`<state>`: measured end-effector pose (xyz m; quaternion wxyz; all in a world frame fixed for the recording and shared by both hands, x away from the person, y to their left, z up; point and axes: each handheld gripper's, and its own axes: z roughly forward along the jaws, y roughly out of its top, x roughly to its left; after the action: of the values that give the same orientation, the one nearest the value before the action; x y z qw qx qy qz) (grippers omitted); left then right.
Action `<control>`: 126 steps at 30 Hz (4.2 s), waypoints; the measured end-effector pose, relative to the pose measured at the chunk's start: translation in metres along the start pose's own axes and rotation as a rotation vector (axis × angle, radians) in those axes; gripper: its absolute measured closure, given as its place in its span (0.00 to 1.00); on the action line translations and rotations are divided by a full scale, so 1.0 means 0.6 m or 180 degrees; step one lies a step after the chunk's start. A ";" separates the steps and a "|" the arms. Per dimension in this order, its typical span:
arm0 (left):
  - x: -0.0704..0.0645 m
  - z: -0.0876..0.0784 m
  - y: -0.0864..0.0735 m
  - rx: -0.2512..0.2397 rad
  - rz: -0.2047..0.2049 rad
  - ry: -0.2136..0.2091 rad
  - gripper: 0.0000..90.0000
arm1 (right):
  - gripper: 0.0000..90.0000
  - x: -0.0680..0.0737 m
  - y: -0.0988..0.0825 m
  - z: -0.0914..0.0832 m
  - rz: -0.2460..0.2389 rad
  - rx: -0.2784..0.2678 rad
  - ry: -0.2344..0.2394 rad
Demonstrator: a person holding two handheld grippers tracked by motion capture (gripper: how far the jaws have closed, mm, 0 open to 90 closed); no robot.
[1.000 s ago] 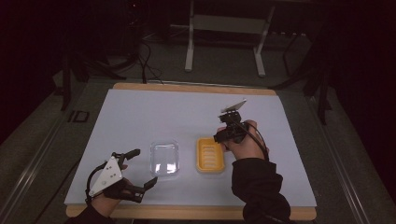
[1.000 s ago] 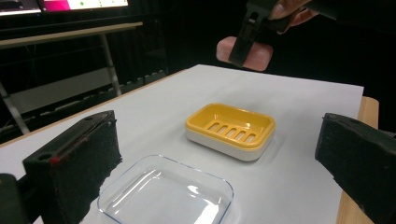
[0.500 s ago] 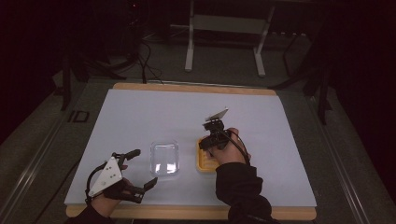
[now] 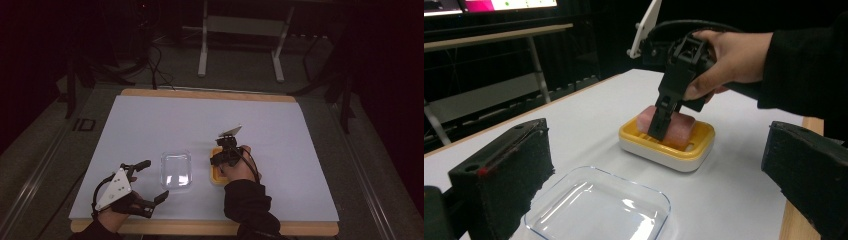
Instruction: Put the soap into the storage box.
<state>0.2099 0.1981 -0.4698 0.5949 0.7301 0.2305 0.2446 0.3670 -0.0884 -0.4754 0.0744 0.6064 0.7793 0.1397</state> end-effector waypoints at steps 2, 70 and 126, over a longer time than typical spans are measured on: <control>0.000 0.000 0.000 0.0000 -0.0004 -0.0001 0.00 | 0.41 -0.001 -0.002 0.006 0.0026 0.0016 0.0016; 0.002 0.003 -0.010 0.0167 0.0020 0.0026 0.00 | 0.15 -0.233 -0.035 -0.111 -0.0763 -0.1206 0.0343; 0.001 -0.004 -0.011 0.0193 0.0000 -0.0015 0.00 | 0.15 -0.389 -0.195 -0.063 -0.0357 -0.1581 0.0309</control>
<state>0.2086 0.2014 -0.4757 0.5730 0.7484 0.2364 0.2359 0.3073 -0.3453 -0.4881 0.1912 0.5180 0.7561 0.3513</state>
